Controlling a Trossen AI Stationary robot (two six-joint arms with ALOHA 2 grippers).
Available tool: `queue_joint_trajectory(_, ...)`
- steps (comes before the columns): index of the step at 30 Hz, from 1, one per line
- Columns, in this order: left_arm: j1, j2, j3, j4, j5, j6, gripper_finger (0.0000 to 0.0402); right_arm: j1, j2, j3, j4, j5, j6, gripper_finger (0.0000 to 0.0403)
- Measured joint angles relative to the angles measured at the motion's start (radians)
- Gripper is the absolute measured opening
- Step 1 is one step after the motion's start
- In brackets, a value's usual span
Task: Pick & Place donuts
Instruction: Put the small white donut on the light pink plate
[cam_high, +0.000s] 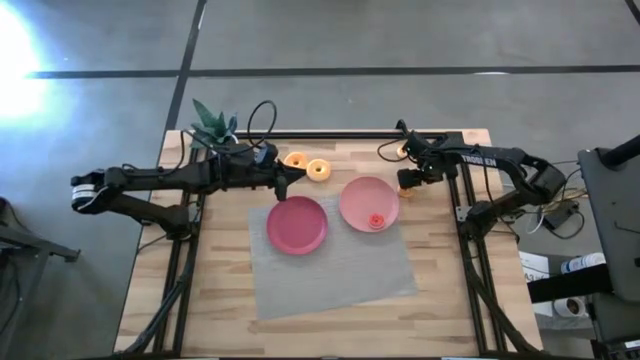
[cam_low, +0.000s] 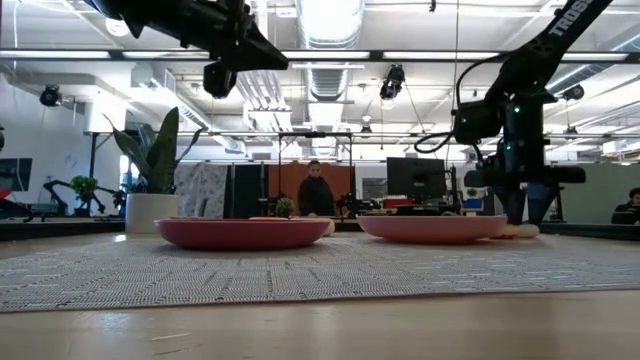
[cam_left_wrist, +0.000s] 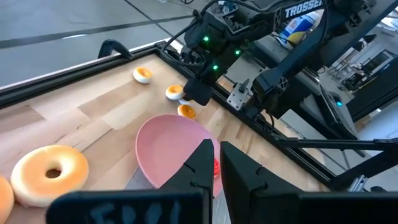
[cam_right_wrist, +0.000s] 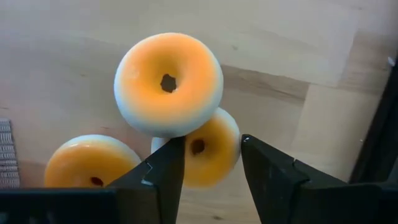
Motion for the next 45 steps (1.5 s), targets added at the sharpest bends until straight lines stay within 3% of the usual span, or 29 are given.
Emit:
queue_joint_trajectory(9, 0.0, 0.0, 0.0, -0.003, -0.01, 0.0, 0.0003, -0.011, -0.051, 0.008, -0.069, 0.005, -0.026, 0.0148)
queue_joint_trajectory(19, 0.002, 0.0, 0.0, -0.003, -0.011, 0.004, 0.0003, -0.007, -0.189, 0.002, -0.079, -0.081, -0.073, 0.0148)
queue_joint_trajectory(37, 0.002, 0.0, 0.001, -0.004, -0.013, 0.001, 0.0003, 0.033, -0.037, -0.045, 0.011, -0.041, -0.183, 0.0138)
queue_joint_trajectory(41, 0.002, 0.0, 0.001, -0.004, -0.013, 0.001, 0.0003, 0.033, -0.016, -0.048, 0.034, -0.04, -0.175, 0.0122)
queue_joint_trajectory(45, 0.002, 0.0, 0.001, -0.004, -0.013, 0.0, 0.0003, 0.033, -0.022, -0.044, 0.048, -0.047, -0.148, 0.0081)
